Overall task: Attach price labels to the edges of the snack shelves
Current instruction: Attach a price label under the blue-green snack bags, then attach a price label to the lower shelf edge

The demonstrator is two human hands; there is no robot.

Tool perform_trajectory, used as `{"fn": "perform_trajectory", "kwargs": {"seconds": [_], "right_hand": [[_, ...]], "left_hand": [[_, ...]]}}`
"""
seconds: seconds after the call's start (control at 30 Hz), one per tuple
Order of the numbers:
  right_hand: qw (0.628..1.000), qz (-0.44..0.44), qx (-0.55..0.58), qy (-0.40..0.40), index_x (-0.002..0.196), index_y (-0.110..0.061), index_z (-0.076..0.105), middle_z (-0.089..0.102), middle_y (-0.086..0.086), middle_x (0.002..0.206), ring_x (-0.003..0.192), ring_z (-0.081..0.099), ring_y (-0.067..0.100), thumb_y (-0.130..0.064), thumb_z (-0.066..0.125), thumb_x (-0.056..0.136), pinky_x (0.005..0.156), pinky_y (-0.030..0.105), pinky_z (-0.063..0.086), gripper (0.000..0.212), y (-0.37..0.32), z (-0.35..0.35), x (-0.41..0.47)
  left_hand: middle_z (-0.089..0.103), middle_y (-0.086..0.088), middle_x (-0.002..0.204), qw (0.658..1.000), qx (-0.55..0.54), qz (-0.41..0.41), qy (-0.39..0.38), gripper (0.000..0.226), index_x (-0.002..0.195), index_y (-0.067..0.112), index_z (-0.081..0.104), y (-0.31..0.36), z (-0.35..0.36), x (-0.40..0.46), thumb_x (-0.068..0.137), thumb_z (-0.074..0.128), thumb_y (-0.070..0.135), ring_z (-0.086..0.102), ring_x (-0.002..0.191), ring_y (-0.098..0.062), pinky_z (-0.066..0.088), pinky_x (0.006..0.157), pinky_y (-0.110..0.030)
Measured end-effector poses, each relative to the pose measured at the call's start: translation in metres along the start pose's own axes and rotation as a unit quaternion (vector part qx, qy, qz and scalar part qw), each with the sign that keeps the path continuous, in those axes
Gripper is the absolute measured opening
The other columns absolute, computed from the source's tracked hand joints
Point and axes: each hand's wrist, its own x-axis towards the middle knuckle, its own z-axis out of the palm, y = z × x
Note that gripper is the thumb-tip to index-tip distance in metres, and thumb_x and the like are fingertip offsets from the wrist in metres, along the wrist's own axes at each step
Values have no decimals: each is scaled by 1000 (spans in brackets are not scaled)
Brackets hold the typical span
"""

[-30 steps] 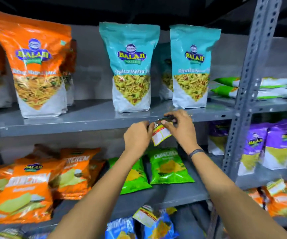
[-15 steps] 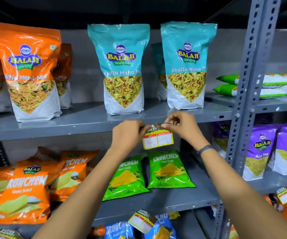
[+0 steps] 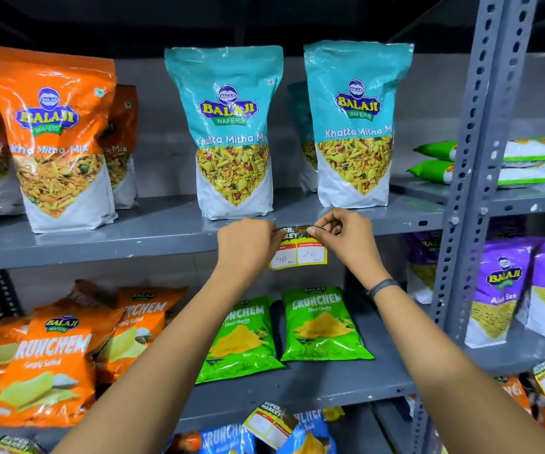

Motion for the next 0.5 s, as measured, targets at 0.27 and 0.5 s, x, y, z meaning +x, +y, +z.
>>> {"fn": "perform_trajectory", "kwargs": {"seconds": [0.27,0.5], "right_hand": [[995,-19,-18,97,86,-9,63,61,8,78,62,50,16,-17,76,71,67,36,49,21,-1,12,-14],[964,75,53,248,100,-10,59,58,9,93,79,55,17,-20,59,87,74,23,45,17,60,62,-121]], "left_hand": [[72,-13,100,997,-19,-69,22,51,97,12,67,6,-3,0,86,54,60,67,95,-33,41,65,-31],[74,-15,78,980,-157,-116,40,43,83,12,60,-6,65,-100,93,49,53,70,79,-37,49,58,-37]]}}
